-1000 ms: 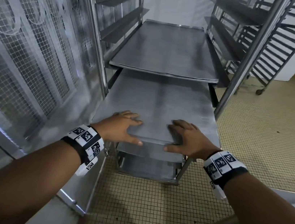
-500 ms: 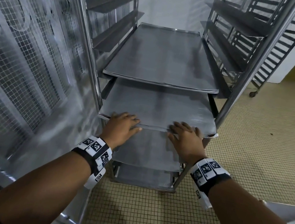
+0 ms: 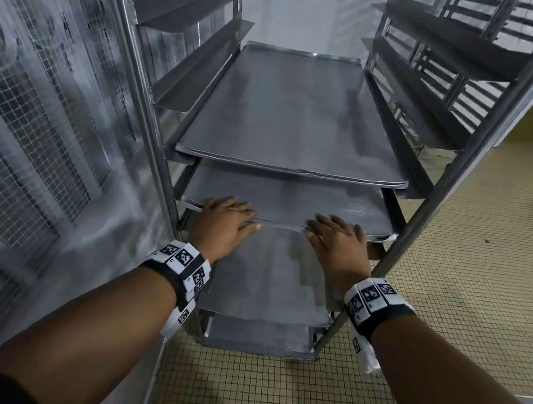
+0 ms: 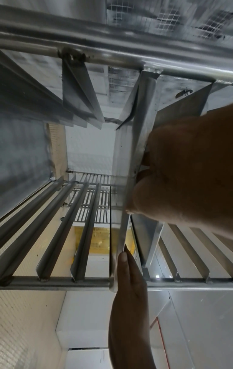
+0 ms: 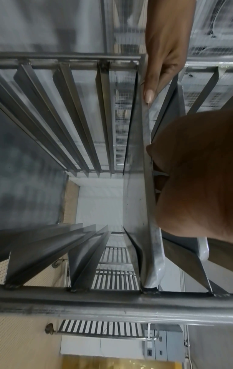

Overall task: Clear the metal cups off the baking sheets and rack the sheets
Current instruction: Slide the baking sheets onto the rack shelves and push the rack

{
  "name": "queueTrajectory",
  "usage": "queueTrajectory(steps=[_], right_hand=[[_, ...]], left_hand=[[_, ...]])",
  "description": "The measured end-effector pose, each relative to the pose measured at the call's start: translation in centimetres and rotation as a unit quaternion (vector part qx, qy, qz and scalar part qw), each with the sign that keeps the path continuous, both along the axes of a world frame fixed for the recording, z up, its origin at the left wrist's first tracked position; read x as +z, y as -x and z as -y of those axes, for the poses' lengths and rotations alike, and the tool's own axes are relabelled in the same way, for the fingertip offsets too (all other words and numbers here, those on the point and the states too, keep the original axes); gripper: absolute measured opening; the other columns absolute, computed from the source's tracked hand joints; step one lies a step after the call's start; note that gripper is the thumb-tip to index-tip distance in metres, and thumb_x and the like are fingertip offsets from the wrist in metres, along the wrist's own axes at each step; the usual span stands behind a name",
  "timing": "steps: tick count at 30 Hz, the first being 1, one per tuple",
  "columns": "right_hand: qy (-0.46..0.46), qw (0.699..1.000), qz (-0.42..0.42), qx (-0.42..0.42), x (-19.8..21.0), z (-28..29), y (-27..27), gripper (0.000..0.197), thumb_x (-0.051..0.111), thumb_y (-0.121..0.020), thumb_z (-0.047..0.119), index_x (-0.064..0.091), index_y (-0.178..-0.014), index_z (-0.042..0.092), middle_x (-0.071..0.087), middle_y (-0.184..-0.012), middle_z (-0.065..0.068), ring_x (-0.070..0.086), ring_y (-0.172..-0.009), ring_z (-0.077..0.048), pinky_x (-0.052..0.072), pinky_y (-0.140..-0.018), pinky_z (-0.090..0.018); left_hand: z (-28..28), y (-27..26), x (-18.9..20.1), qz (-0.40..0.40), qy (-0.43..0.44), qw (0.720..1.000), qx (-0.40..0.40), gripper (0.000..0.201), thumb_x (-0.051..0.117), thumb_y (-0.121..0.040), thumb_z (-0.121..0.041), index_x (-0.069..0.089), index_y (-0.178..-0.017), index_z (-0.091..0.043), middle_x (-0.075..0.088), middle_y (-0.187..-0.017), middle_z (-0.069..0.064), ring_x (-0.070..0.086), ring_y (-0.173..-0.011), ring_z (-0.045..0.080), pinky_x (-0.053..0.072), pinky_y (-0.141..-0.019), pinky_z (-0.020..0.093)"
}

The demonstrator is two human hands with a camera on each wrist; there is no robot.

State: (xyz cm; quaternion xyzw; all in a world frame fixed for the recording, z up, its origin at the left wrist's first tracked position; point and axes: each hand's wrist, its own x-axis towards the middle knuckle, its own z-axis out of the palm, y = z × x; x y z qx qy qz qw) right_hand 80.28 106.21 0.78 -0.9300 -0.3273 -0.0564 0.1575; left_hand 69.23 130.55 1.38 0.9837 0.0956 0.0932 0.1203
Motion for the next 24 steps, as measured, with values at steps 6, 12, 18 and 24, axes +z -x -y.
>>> queueTrajectory(steps=[6, 12, 18, 24], right_hand=[[0.015, 0.999, -0.017, -0.022, 0.2, -1.3, -2.0, 0.042, 0.035, -0.102, 0.053, 0.052, -0.139, 0.041, 0.041, -0.154, 0.017, 0.028, -0.146, -0.016, 0.01, -0.118, -0.049], [0.004, 1.0, 0.003, -0.019, -0.6, -0.4, -0.9, 0.049, 0.029, -0.104, 0.05, 0.041, -0.149, 0.035, 0.031, -0.16, 0.01, 0.015, -0.152, -0.022, 0.005, -0.121, -0.047], [-0.104, 0.988, 0.031, -0.113, -1.4, 7.4, 1.0, 0.048, 0.039, -0.1, 0.049, 0.054, -0.138, 0.024, 0.046, -0.15, -0.005, 0.035, -0.142, -0.031, 0.031, -0.113, -0.051], [-0.289, 0.912, -0.007, -0.292, 6.9, 11.9, -2.4, 0.057, 0.04, -0.094, 0.059, 0.052, -0.126, 0.013, 0.059, -0.124, -0.022, 0.055, -0.113, -0.043, 0.045, -0.097, -0.052]], left_hand=[[-0.9, -2.4, -0.2, -0.005, -0.022, 1.0, 0.0, 0.054, 0.045, -0.1, -0.056, 0.064, -0.138, -0.024, 0.055, -0.152, -0.001, 0.044, -0.144, 0.027, 0.026, -0.117, 0.044], [0.5, 0.2, -2.0, -0.004, -0.088, 0.996, 0.013, 0.069, 0.039, -0.105, -0.053, 0.025, -0.162, -0.016, 0.017, -0.171, 0.002, 0.008, -0.159, 0.029, 0.002, -0.126, 0.055], [-3.3, 7.7, -3.1, 0.005, -0.049, 0.998, 0.049, 0.089, 0.021, -0.095, -0.072, 0.028, -0.16, -0.012, 0.024, -0.168, 0.011, 0.022, -0.156, 0.033, 0.017, -0.126, 0.049], [-7.4, 9.4, 5.1, 0.129, 0.077, 0.955, 0.254, 0.074, 0.045, -0.101, -0.059, 0.038, -0.15, -0.005, 0.048, -0.146, 0.03, 0.048, -0.131, 0.049, 0.043, -0.104, 0.062]])
